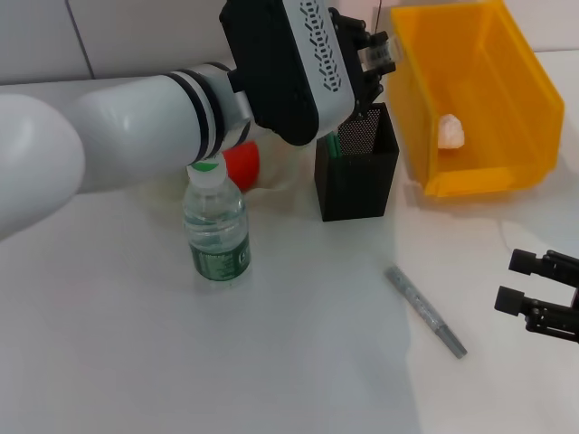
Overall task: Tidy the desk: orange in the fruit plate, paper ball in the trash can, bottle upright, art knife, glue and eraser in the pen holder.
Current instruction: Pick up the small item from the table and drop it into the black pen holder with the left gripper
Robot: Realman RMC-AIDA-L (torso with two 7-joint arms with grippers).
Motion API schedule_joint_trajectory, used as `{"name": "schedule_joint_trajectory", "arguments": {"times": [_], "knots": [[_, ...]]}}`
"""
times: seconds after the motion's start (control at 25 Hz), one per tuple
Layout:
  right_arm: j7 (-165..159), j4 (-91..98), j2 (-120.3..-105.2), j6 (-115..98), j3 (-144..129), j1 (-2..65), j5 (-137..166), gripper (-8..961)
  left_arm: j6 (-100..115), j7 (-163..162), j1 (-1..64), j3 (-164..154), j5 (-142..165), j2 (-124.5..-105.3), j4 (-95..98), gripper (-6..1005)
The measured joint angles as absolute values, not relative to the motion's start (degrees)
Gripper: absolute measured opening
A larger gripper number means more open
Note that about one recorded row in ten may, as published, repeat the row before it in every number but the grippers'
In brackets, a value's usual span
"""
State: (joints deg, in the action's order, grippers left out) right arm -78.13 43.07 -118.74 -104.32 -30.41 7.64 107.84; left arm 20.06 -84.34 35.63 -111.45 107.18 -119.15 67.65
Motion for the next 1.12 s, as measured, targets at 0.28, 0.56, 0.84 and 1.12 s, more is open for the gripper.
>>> {"name": "schedule_joint_trajectory", "arguments": {"times": [0.28,0.56,0.84,1.12], "knots": [[-78.13,43.07,-118.74,-104.30,-30.48,7.64,107.84,774,20.19,-84.62,35.61,-111.43,110.23,-119.18,67.41,253],[-78.13,43.07,-118.74,-104.25,-30.31,7.63,107.84,774,21.21,-84.18,35.11,-111.69,110.31,-119.13,68.35,252],[-78.13,43.07,-118.74,-104.14,-29.96,7.61,108.45,774,23.47,-84.35,34.76,-111.40,111.11,-119.01,68.85,253],[-78.14,43.07,-118.74,-104.14,-30.02,7.66,108.49,774,24.37,-84.68,34.61,-111.16,111.70,-118.96,69.00,253]]}}
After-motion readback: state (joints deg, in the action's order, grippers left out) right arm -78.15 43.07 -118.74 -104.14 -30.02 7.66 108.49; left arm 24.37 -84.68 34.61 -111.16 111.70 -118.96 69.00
